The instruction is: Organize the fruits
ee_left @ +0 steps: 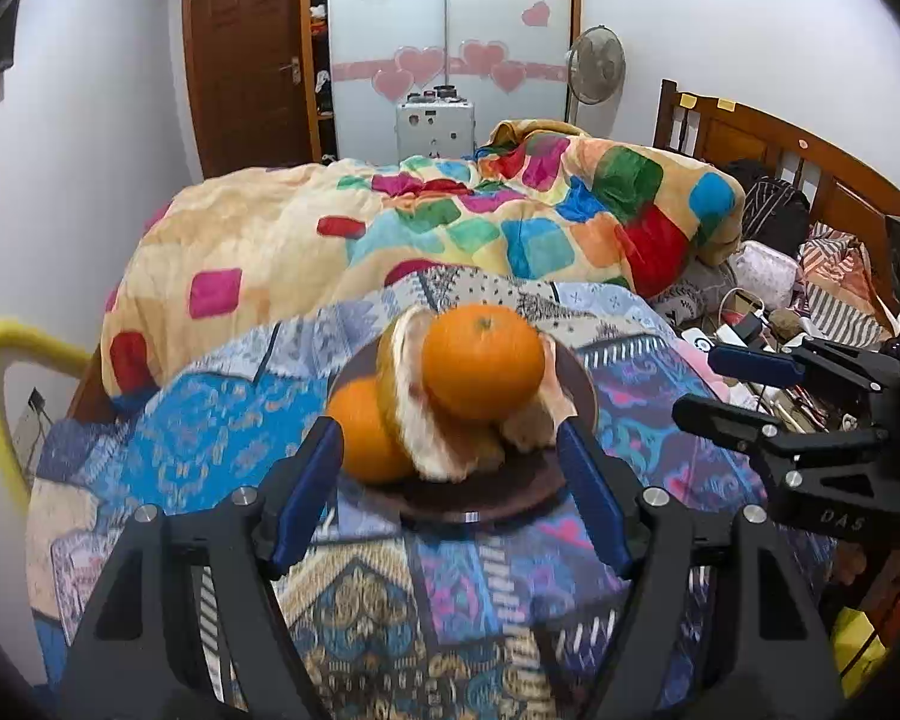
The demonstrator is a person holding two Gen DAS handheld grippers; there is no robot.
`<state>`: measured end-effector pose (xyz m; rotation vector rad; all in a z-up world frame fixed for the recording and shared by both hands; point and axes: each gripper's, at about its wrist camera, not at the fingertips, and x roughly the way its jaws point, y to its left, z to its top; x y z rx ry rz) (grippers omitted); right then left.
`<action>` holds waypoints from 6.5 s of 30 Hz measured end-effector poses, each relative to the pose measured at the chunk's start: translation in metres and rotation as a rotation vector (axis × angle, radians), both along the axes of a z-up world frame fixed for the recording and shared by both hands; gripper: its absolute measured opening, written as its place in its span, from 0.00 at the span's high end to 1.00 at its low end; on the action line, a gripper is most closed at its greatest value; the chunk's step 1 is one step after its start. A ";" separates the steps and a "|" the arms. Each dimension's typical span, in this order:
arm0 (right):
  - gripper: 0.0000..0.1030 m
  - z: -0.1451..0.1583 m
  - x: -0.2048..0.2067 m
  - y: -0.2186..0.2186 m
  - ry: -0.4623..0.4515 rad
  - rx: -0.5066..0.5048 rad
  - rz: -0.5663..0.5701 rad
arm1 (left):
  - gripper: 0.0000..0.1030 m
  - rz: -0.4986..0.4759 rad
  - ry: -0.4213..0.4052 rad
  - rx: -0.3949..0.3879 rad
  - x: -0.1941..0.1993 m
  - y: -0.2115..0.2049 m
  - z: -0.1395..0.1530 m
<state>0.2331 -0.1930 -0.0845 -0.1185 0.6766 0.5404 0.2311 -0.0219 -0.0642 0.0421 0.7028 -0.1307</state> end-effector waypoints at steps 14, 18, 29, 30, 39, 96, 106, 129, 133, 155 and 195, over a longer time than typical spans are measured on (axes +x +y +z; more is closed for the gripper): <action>0.49 -0.054 -0.015 0.007 0.117 -0.072 0.023 | 0.28 0.005 0.098 -0.038 -0.032 0.019 -0.051; 0.49 -0.066 -0.012 0.013 0.140 -0.098 0.035 | 0.28 0.004 0.119 -0.052 -0.029 0.023 -0.062; 0.76 -0.073 -0.009 0.019 0.148 -0.145 0.047 | 0.28 0.019 0.129 -0.061 -0.032 0.026 -0.075; 0.76 -0.073 -0.010 0.019 0.148 -0.142 0.043 | 0.28 0.019 0.127 -0.062 -0.034 0.026 -0.074; 0.76 -0.055 -0.029 0.003 0.135 -0.077 0.020 | 0.28 0.020 0.094 -0.039 -0.061 0.014 -0.057; 0.76 -0.032 -0.018 0.032 0.043 -0.035 0.074 | 0.84 0.026 0.097 -0.061 -0.008 0.022 -0.055; 0.76 -0.048 0.016 0.059 0.090 -0.085 0.097 | 0.84 0.008 0.151 -0.081 0.028 0.027 -0.067; 0.56 -0.046 0.022 0.058 0.089 -0.058 0.068 | 0.75 -0.003 0.115 -0.074 0.016 0.030 -0.056; 0.56 -0.023 0.005 0.047 0.036 -0.023 0.047 | 0.75 0.024 0.041 -0.077 -0.012 0.037 -0.029; 0.35 0.119 -0.200 -0.003 -0.452 0.219 -0.034 | 0.38 0.141 -0.523 -0.067 -0.249 0.018 0.110; 0.00 0.112 -0.249 -0.005 -0.555 0.214 -0.134 | 0.00 0.143 -0.562 -0.066 -0.282 0.010 0.098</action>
